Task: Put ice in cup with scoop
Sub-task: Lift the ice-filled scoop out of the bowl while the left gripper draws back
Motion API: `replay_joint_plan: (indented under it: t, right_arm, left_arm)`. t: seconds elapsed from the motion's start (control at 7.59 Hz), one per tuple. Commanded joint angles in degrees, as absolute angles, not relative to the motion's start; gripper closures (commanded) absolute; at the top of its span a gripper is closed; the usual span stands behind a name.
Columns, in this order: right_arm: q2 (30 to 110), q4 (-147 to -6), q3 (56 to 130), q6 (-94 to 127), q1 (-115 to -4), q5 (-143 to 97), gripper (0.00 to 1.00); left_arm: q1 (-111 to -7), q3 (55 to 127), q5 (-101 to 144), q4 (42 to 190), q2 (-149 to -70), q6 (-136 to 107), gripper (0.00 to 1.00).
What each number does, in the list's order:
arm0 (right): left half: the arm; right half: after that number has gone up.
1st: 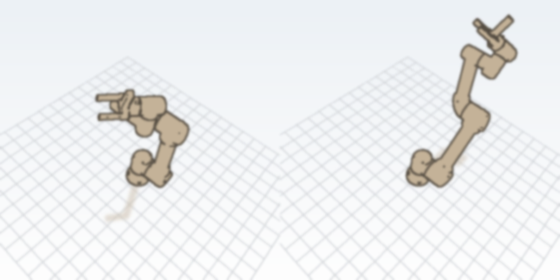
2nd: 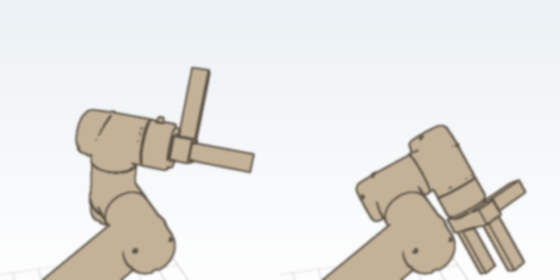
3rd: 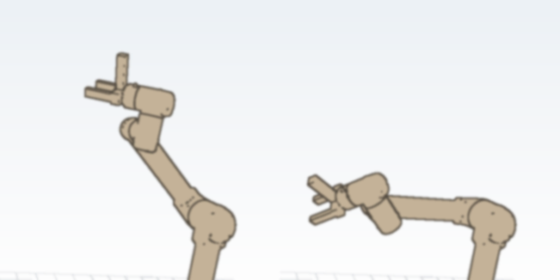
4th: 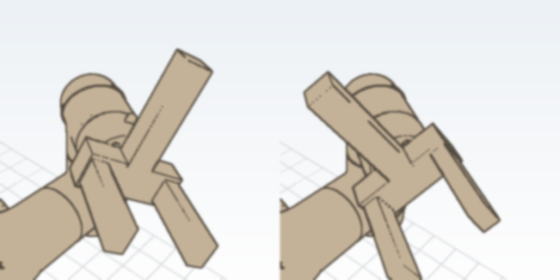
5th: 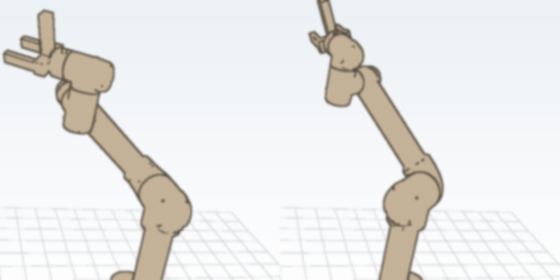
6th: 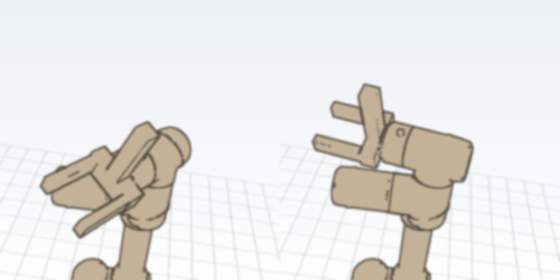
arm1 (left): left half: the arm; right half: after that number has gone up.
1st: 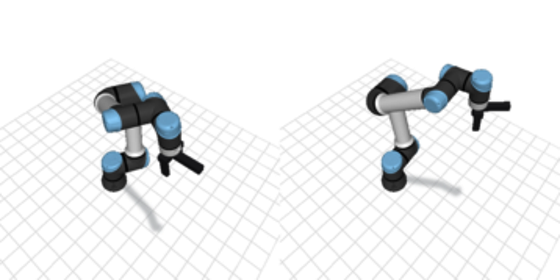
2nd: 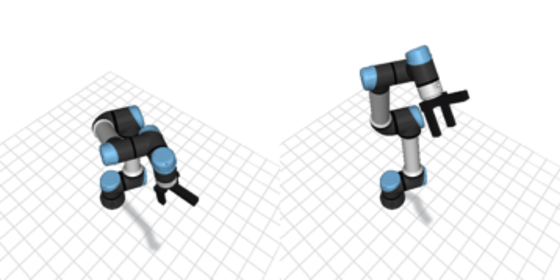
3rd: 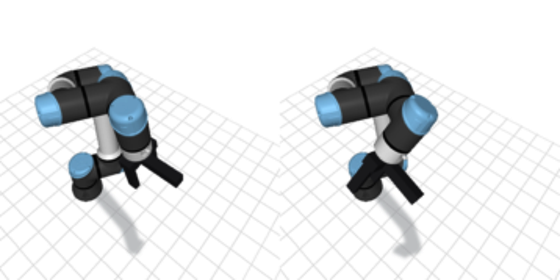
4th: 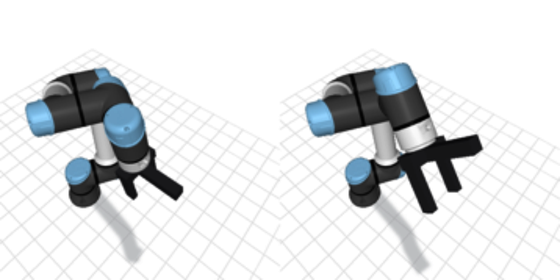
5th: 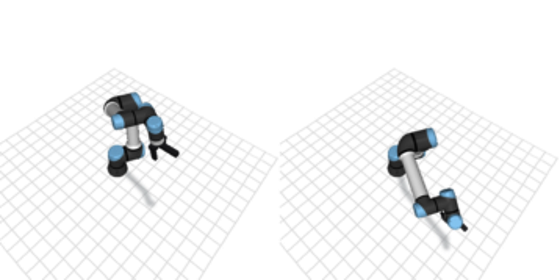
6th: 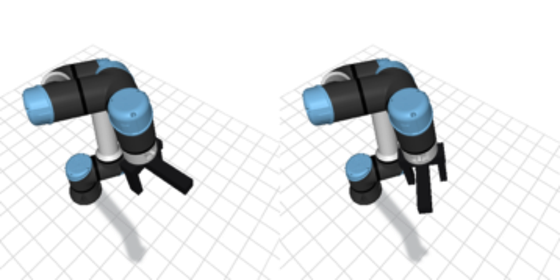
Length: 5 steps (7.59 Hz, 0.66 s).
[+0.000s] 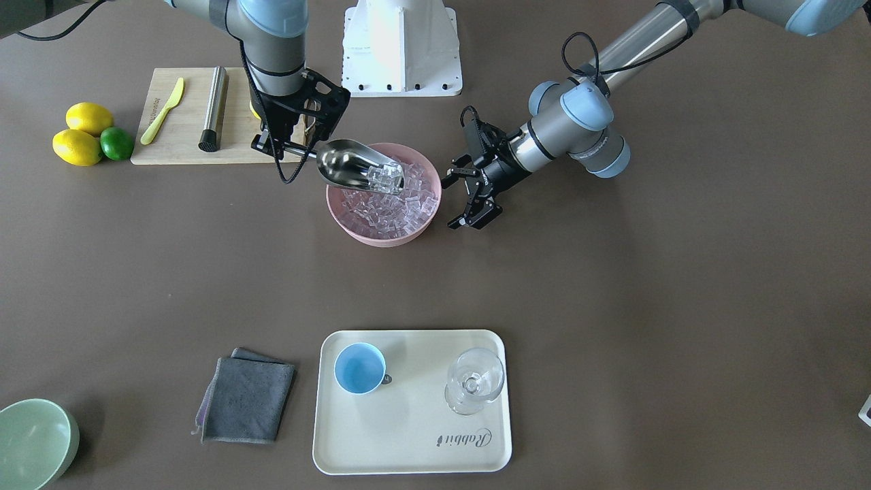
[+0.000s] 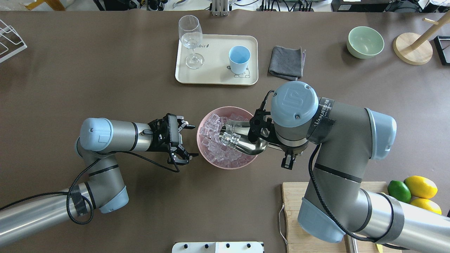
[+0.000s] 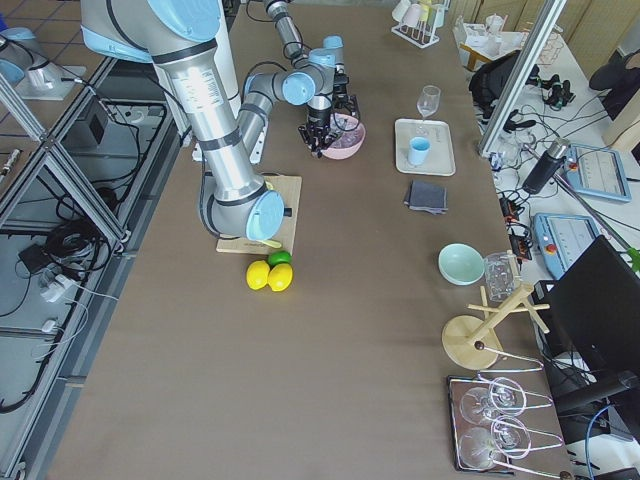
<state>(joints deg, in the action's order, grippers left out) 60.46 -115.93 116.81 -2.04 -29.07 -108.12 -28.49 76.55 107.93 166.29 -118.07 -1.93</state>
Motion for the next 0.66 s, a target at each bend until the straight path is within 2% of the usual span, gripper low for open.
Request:
replay_joint_plan:
  t: [0.0, 0.4, 0.53]
  right_arm:
    - [60.91, -114.17, 118.38, -0.01, -32.59, -112.75, 1.0]
    - [61.0, -114.08, 119.52, 8.85, -36.29, -115.05, 1.0]
    - [60.91, -114.08, 119.97, 11.49, -37.69, -115.05, 1.0]
  left_arm:
    - [-29.0, 77.16, 108.02, 166.2, -117.69, -1.93, 0.02]
    - [-29.62, 79.88, 108.54, 163.57, -116.46, -1.93, 0.02]
    - [-29.71, 82.76, 108.81, 160.95, -115.15, -1.93, 0.02]
